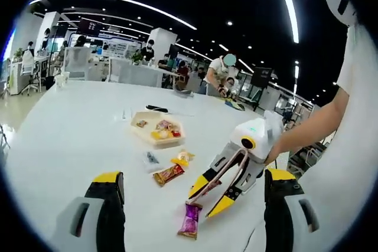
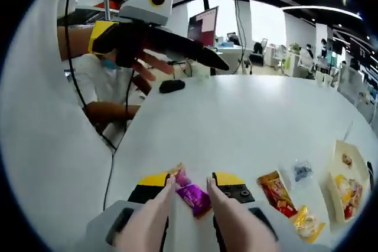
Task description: Place the target food into the container with the food tongs after gripping and lifting it, then release it inside without dropping or visibly crushing the food.
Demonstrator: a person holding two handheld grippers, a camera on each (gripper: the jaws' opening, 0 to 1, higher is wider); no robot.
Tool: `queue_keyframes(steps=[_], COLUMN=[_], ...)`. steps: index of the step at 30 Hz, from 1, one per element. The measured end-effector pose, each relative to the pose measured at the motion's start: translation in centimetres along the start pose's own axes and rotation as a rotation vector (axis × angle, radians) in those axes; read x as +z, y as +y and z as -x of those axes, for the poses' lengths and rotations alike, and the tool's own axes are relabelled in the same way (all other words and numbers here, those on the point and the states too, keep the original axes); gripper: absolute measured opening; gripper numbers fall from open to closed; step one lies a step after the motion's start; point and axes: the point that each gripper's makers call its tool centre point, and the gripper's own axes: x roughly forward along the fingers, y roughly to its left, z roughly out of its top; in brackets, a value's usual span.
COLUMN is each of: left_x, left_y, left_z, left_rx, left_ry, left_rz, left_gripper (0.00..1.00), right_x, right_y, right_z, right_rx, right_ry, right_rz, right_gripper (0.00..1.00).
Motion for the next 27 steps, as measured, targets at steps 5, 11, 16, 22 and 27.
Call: queue_keyframes(steps=[5,11,16,22,27], left_x=[-0.5,-0.4,-0.1,-0.3,-0.6], left_y=[-0.3,-0.1,-0.1,-0.3,-0.5], left_z=[0.0,0.3,0.5,0.7,0.5], left_rx=[-0.006,0.009,0.02,0.03,0.033], left_ry=[0.015,0.012,0.0,0.002,0.01], left_rz=[-0.013,-0.023,-0.026,-0.027,-0.023], left_gripper=[0.99,0.99,0.99,0.99,0.99], right_x=[0.8,0.3,-2.7,-4.6,-4.3], right_y=[0.1,0.5,0.6,0.3,0.1], right_z=[-0.7,-1.5,-2.0,-2.3,-2.1], right_rx=[0.033,0.088,0.118,0.091,0.015], right_ry=[-0.015,0.026,0.167,0.231,0.151], right_rz=[-0.009,0.03,0.094,0.114,0.026], right_gripper=[0.28,0.28,0.28,0.26,0.23])
